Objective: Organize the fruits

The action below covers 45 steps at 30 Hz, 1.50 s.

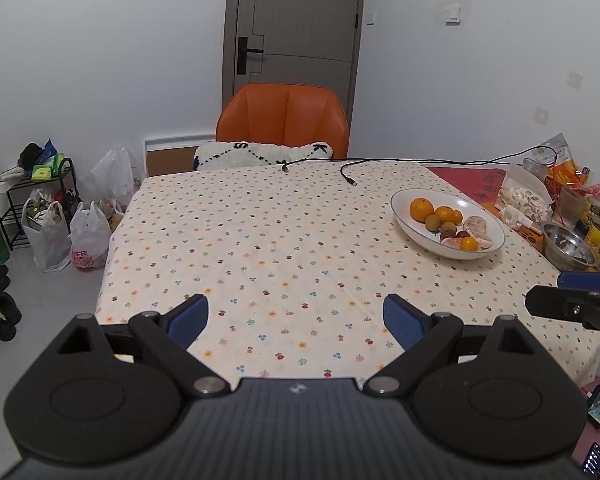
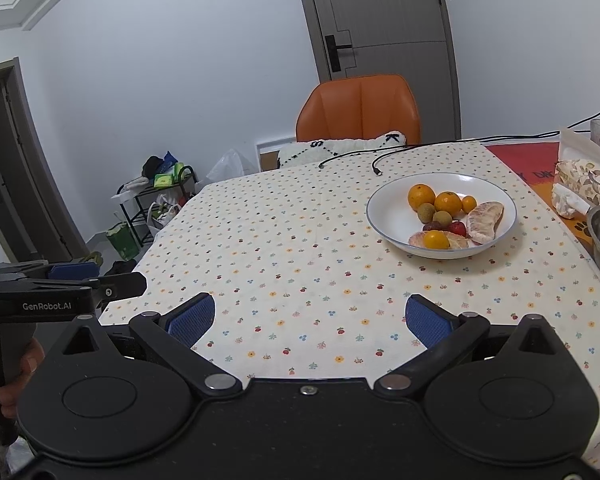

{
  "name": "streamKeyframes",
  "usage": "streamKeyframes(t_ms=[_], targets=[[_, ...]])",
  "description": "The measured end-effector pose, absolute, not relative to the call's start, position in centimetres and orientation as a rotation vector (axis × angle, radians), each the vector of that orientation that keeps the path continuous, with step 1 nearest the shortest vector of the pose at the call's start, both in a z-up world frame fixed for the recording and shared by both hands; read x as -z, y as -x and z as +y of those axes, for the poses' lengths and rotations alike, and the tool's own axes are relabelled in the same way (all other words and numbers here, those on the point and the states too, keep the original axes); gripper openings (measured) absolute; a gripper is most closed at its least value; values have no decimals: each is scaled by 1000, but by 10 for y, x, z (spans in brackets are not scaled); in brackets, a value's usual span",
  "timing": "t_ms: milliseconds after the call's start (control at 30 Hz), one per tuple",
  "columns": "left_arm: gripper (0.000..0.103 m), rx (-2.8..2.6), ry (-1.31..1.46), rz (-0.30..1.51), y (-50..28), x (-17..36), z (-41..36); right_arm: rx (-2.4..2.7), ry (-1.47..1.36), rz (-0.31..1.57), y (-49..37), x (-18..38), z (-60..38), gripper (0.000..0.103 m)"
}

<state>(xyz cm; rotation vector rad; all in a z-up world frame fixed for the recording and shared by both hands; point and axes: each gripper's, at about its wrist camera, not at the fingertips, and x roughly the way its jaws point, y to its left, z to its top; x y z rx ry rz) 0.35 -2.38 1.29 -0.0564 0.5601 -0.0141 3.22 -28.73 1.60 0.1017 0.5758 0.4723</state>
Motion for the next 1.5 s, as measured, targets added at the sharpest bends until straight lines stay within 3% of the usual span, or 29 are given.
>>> streamKeyframes(t_ms=[1500], targets=[[93, 14, 55, 561, -4, -12, -24, -467, -104, 585, -34, -12, -289, 103]])
